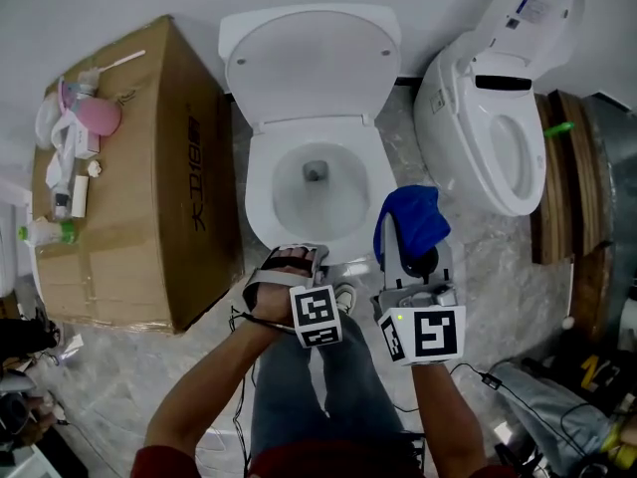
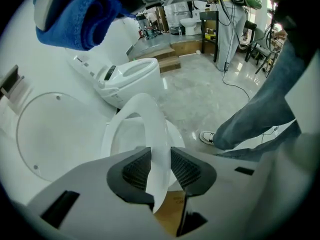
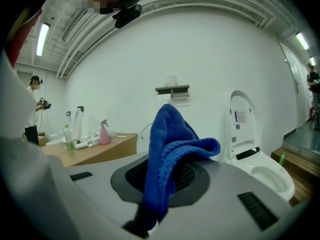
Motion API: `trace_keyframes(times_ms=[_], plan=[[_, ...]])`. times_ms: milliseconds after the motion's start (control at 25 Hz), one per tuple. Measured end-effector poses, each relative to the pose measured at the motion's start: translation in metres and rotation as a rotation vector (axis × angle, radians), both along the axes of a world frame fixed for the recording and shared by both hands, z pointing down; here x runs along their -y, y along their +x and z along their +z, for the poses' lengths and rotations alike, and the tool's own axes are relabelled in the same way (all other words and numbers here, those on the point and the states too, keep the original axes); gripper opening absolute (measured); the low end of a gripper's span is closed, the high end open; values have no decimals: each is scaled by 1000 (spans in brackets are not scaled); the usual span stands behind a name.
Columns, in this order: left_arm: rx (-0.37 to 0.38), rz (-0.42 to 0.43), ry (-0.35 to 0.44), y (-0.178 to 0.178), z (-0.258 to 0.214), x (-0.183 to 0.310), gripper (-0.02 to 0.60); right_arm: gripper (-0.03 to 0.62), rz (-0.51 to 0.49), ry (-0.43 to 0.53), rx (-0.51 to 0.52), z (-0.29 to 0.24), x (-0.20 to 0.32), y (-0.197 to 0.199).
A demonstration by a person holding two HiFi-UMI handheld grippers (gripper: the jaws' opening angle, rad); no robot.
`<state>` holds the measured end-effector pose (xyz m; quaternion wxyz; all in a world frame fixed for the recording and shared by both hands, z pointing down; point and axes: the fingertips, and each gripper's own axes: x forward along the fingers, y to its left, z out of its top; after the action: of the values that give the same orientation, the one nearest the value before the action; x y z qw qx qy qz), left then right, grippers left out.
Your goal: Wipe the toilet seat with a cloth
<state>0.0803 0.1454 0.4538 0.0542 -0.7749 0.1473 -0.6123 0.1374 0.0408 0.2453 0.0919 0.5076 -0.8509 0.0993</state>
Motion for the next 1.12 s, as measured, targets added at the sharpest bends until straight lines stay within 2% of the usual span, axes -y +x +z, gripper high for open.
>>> trace_keyframes(times_ms=[320,560,840,1120], plan=[[-11,32,-108,5,75,-23,186,61,-34,39,12,69,10,-4],[-4,42,-115,7,118,-29,212,61,-66,70,12,107,12,-13],[9,38,-181,7,167,-32,255,61,-75,55,4,143,20,-16],[25,39,-203,7,200,-31,268,61,-66,43,2,159,25,-12]])
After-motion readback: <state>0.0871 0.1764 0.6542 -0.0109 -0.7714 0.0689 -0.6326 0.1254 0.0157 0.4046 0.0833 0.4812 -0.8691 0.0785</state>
